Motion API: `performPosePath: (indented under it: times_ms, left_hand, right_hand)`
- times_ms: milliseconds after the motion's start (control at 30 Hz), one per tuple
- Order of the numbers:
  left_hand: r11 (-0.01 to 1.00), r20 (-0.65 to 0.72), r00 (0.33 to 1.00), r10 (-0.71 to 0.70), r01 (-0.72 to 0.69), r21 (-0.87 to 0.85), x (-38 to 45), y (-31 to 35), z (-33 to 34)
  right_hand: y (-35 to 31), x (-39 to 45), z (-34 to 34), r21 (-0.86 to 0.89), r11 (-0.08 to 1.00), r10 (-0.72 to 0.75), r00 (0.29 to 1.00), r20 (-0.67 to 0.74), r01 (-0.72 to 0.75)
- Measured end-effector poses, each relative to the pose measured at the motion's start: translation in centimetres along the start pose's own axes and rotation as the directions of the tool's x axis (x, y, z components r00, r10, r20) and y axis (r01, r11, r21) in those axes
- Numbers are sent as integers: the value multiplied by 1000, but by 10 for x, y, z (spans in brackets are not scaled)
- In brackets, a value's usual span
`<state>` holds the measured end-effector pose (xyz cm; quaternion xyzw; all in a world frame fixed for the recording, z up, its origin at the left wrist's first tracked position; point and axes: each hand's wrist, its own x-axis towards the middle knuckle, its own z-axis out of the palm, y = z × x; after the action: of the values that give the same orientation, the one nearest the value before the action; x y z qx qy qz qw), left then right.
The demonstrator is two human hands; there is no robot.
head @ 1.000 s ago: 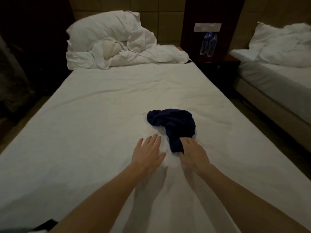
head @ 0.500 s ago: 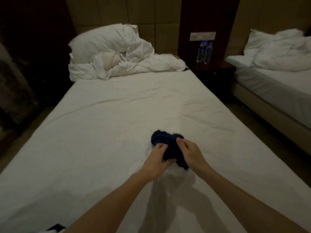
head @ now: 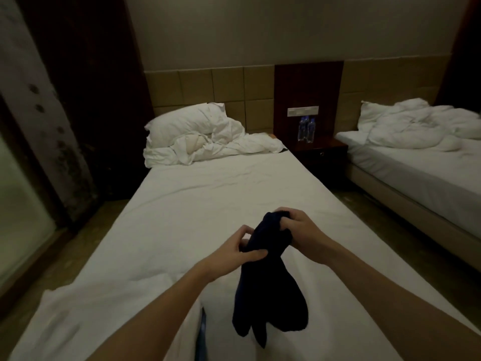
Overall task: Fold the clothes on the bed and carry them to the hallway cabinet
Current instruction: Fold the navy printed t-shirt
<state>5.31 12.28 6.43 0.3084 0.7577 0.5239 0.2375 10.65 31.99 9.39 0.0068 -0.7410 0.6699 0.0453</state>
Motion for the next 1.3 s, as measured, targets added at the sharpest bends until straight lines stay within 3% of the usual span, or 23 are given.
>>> performPosePath:
  times_ms: [200, 300, 367, 467, 600, 700, 900, 1067, 1133, 1300]
  left_hand:
    - [899, 39, 998, 48, -60, 435, -44, 30, 1]
    - [937, -4, 998, 70, -64, 344, -58, 46, -5]
    - [957, -58, 993, 100, -80, 280, -65, 54, -9]
    - [934, -111, 978, 174, -128, 334, -72, 62, -17]
    - [882, -188, 946, 265, -159, 443, -73, 64, -30]
    - [898, -307, 906, 292, -150, 412, -74, 70, -41]
    - [963, -453, 872, 186, -70, 260, -77, 73, -56]
    - [986, -601, 790, 120, -24, 166, -71, 71, -69]
    - [986, -574, 813, 96, 0, 165, -71, 70, -67]
    - [991, -352, 936, 17, 32, 132, -69, 55, -50]
  right_hand:
    - [-16, -37, 10, -48, 998, 43, 998, -55, -45]
    - [-21, -48, 19, -59, 990, 128, 991, -25, -129]
    - [-26, -54, 26, -98, 983, 163, 984, 77, -155]
    - [-30, -57, 29, -109, 985, 149, 971, 186, -131]
    - [-37, -52, 26, -207, 976, 95, 989, 111, -70]
    - [-41, -48, 20, -273, 961, 44, 999, 9, -40]
    - [-40, -32, 6, -260, 965, 5, 994, -107, -33]
    - [-38, -25, 5, -328, 945, -54, 981, -189, -12]
    - [-37, -22, 7, -329, 944, -44, 977, -210, -28]
    - [-36, -20, 23, -215, 976, 1, 988, -156, -35]
